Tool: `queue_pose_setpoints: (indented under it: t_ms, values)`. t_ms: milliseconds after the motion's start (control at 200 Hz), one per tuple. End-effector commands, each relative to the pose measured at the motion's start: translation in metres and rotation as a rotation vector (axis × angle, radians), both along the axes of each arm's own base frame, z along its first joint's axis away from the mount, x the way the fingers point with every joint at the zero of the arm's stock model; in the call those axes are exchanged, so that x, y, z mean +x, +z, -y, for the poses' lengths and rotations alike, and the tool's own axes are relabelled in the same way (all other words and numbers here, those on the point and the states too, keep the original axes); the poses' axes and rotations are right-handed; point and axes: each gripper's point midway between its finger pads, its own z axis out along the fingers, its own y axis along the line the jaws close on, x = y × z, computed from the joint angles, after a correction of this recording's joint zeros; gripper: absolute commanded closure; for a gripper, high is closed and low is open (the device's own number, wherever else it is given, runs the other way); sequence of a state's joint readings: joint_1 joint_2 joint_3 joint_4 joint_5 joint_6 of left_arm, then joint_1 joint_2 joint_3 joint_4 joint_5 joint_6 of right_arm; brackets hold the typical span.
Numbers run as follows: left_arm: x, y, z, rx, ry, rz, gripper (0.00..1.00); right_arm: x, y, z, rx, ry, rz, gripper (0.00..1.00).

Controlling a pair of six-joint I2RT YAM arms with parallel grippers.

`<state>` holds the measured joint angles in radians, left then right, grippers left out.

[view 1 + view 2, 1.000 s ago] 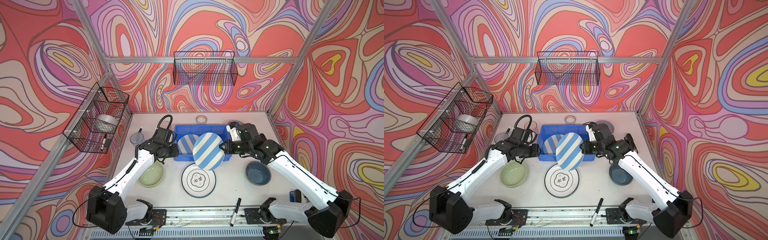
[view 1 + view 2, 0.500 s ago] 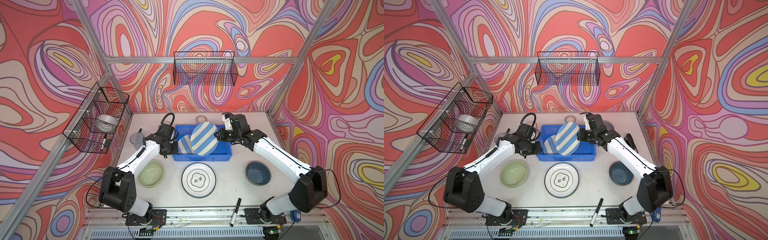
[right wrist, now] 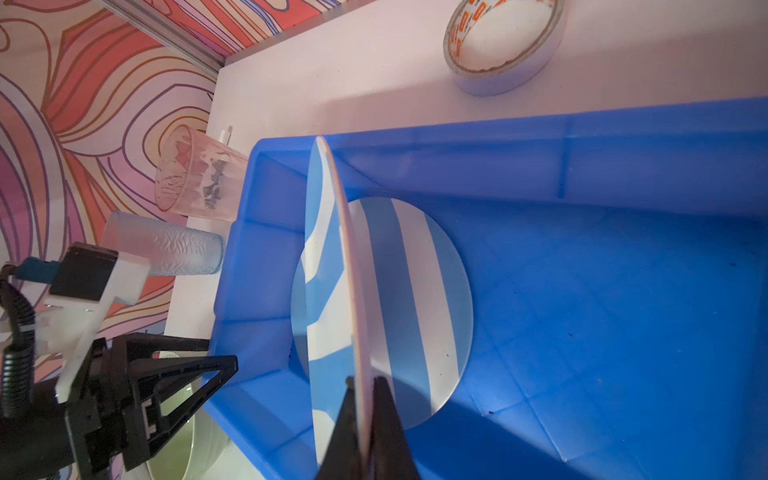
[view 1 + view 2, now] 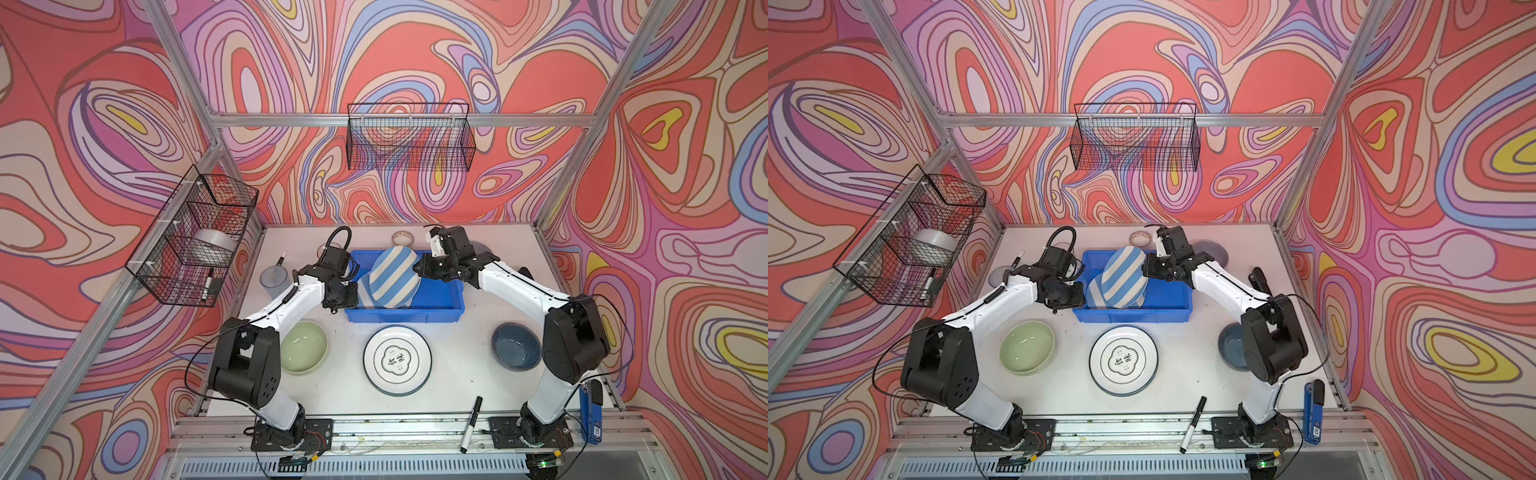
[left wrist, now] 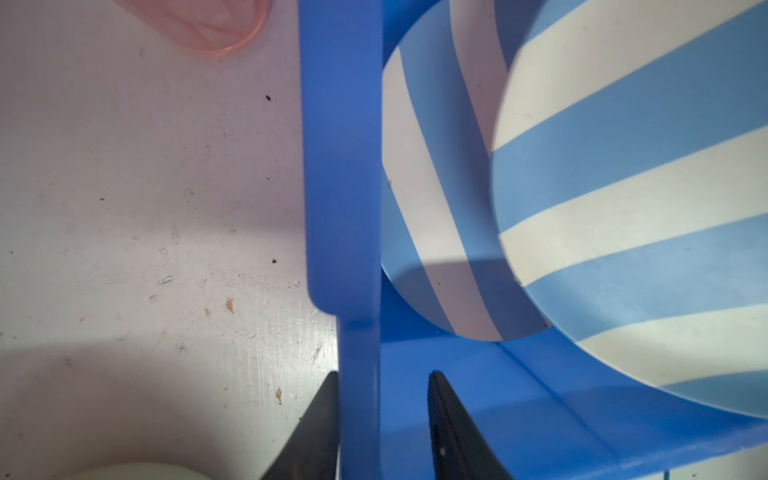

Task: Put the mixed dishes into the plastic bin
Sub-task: 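Carry the striped plate over the blue bin with the right gripper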

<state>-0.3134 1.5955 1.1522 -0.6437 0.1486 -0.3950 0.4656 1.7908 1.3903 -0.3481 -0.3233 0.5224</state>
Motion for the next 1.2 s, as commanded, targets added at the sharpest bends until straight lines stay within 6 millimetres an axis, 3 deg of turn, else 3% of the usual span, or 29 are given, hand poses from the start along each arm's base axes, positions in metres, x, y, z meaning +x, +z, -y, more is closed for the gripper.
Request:
queue_pose_setpoints:
  t_ms: [0, 656, 1197]
  values:
    - [0.005, 0.007, 0.006, -0.032, -0.019, 0.02, 0.62, 0.011, 0.012, -0.014, 0.067, 0.026, 0.042, 1.0]
    - [0.002, 0.006, 0.011, -0.06, -0.039, 0.017, 0.62, 0.003, -0.046, -0.02, 0.095, 0.029, -0.086, 0.99]
    - [0.002, 0.006, 0.01, -0.056, -0.048, 0.021, 0.62, -0.002, -0.082, -0.016, 0.044, 0.024, -0.152, 0.8]
